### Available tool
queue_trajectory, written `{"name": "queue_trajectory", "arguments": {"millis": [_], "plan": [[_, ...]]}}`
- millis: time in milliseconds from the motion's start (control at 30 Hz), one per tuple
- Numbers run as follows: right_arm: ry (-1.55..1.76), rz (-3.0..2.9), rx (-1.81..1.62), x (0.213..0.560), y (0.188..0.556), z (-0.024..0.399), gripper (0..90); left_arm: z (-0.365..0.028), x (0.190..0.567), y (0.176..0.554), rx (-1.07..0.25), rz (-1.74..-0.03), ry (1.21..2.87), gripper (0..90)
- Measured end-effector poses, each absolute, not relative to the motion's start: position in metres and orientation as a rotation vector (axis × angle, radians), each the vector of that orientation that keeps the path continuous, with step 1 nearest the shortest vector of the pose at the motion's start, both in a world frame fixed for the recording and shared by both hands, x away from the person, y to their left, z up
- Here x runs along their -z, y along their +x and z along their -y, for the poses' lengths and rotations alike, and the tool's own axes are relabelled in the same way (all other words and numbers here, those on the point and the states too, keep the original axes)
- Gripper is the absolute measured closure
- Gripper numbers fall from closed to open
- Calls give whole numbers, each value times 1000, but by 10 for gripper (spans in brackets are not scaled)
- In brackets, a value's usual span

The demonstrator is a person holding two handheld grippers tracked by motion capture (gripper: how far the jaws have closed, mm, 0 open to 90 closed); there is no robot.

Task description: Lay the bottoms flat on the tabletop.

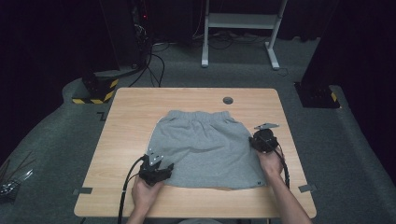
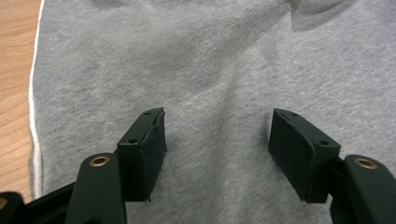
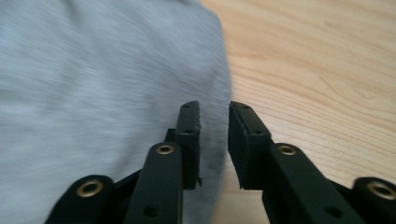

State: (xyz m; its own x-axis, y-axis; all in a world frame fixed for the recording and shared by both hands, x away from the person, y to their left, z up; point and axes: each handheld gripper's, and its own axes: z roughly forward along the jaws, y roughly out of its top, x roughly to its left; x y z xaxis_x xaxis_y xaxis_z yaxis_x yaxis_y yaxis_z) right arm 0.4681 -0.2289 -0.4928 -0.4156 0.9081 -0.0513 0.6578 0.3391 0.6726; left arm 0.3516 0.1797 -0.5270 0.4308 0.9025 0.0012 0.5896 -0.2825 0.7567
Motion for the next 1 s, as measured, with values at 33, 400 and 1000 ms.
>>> {"name": "queue_trajectory", "arguments": {"millis": [33,400,1000], "plan": [[1359,-2186,-855,489,462,230,725,-180,527,352,-576,-1255,1991,363],[1279,-2280,-929,494,402,228,647,-180,527,352,-577,-1255,1991,363],[1215,-2317,-943,503,387,223,736,-169,518,347,-519,-1174,2098,777]]}}
